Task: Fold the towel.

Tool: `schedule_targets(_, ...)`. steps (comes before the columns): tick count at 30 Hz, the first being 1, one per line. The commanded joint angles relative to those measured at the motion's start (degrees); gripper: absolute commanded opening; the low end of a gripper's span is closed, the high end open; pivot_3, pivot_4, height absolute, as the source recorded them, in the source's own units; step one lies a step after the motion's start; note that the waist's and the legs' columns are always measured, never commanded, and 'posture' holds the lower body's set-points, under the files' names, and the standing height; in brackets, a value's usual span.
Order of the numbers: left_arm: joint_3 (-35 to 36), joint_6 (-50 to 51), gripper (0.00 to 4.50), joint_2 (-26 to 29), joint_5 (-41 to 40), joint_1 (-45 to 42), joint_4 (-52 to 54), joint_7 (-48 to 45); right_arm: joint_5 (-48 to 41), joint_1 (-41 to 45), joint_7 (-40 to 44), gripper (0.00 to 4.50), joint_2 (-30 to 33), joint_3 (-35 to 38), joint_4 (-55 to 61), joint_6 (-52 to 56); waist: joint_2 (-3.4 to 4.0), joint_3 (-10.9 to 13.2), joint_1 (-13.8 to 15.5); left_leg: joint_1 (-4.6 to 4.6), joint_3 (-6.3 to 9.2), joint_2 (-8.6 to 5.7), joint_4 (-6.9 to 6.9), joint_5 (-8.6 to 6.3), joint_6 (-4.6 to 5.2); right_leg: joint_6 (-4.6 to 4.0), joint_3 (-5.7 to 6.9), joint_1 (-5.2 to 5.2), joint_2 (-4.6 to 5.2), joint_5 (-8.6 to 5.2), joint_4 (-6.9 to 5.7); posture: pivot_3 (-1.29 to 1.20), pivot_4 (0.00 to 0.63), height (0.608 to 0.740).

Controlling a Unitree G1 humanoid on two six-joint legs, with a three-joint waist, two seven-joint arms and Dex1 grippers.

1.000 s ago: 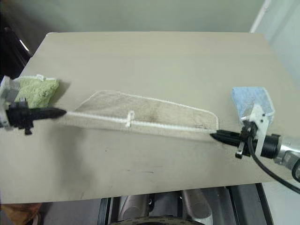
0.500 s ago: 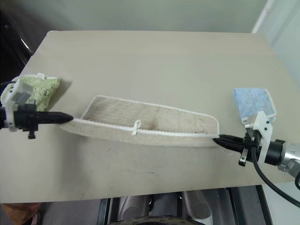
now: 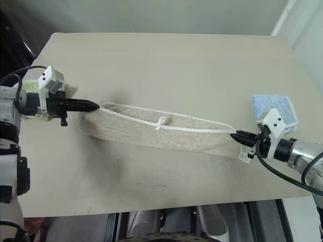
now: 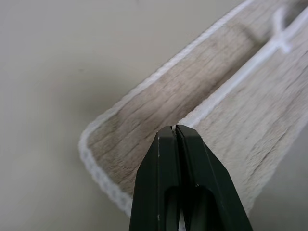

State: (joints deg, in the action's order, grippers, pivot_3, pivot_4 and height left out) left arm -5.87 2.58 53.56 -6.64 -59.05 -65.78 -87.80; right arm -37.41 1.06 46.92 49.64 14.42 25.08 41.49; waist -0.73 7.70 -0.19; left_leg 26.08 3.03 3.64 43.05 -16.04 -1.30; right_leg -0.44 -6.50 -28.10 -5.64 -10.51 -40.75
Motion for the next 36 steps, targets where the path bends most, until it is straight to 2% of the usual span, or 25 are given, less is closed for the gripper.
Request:
schedule_targets(1, 1.19, -2.80, 0.07, 0.06, 2.51, -2.50, -3.19, 2.20, 1.98, 1.34, -0.05, 0.00, 0.35, 1.06, -1.80, -2.29, 0.00, 0.00, 0.00, -0.01, 0.00, 0.00, 0.00, 0.01, 0.01, 0.05, 0.00, 0.02, 0.00, -0.01, 0.03, 0.00, 0.150, 0.703)
schedule_targets(8, 2.47, -6.25, 0.07, -1.29, 4.62, -1.02, -5.00, 3.89, 4.55, 2.95, -1.32, 0.00, -1.18, -0.35, -4.30, -4.17, 0.00, 0.00, 0.00, -0.04, -0.02, 0.00, 0.00, 0.07, 0.11, 0.19, 0.00, 0.08, 0.00, 0.07, 0.10, 0.00, 0.150, 0.703)
schedule_targets(16, 5.44, -11.53, 0.07, -4.11, 5.04, -1.61, -6.39, 12.52, 7.19, 6.13, -0.31, 0.00, -2.59, -4.13, -7.32, -5.97, 0.00, 0.00, 0.02, -0.07, -0.08, -0.01, 0.02, 0.11, 0.16, 0.26, -0.02, 0.11, 0.01, 0.12, 0.11, 0.00, 0.150, 0.703)
schedule_targets(27, 5.91, -14.11, 0.07, -7.88, 7.76, -0.09, -8.71, 21.56, 11.61, 10.76, 0.71, 0.00, -5.07, -8.85, -15.56, -10.47, 0.00, 0.00, 0.14, -0.11, -0.11, -0.01, 0.02, 0.13, 0.18, 0.31, -0.01, 0.15, 0.03, 0.14, 0.11, 0.00, 0.150, 0.703)
schedule_targets(36, 6.23, -16.37, 0.07, -9.48, 8.87, 1.43, -8.58, 22.14, 13.73, 12.66, 0.62, 0.00, -6.50, -8.55, -20.31, -12.86, 0.00, 0.00, 0.07, -0.11, -0.17, -0.01, 0.01, 0.16, 0.22, 0.35, -0.01, 0.16, 0.04, 0.17, 0.14, 0.00, 0.150, 0.703)
